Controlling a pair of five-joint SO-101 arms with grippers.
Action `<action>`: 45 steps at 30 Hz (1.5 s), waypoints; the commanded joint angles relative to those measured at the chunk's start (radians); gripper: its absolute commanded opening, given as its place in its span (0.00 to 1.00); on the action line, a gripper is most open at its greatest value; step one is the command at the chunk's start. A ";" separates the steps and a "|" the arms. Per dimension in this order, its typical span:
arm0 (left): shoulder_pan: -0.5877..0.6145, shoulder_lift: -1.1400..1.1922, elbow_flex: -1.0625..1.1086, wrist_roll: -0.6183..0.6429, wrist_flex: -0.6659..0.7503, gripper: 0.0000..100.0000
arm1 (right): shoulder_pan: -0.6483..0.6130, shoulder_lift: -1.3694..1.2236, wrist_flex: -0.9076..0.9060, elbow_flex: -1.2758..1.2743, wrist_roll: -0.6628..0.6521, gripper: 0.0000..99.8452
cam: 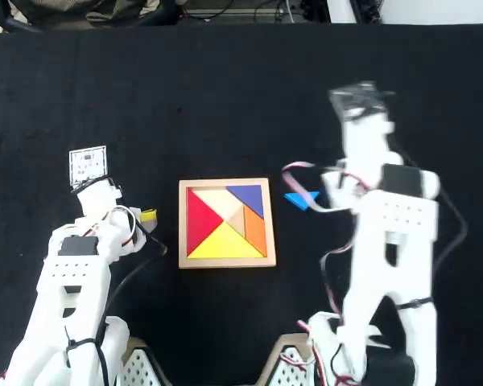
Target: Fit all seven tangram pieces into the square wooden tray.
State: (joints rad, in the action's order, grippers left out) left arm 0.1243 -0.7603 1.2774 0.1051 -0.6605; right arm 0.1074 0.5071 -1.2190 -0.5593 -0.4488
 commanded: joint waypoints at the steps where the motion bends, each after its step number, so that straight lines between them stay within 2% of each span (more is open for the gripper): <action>1: -0.008 -0.011 -0.002 0.009 0.014 0.28 | -0.224 0.012 0.000 0.025 -0.020 0.03; 5: -0.008 -0.011 0.002 0.009 0.015 0.28 | -0.404 -0.082 0.089 0.028 -0.041 0.03; 9: -0.010 -0.020 0.013 0.009 0.017 0.28 | -0.480 -0.180 0.186 0.030 -0.038 0.03; 17: -0.010 -0.020 0.013 0.009 0.018 0.28 | -0.512 -0.357 0.290 0.030 0.138 0.03; 23: -0.010 -0.020 0.013 0.009 0.018 0.28 | -0.583 -0.487 0.338 0.064 0.141 0.03; 30: -0.010 -0.020 0.015 0.009 0.018 0.28 | -0.580 -0.619 0.333 0.142 0.141 0.03; 38: -0.010 -0.020 0.015 0.009 0.018 0.28 | -0.559 -0.631 0.339 0.160 0.140 0.04; 45: -0.010 -0.020 0.013 0.009 0.018 0.28 | -0.559 -0.633 0.333 0.154 0.141 0.25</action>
State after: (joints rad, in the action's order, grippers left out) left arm 0.1243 -0.7603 1.2973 0.1051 -0.6605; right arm -0.4649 -0.1281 -0.8953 -0.4473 -0.3153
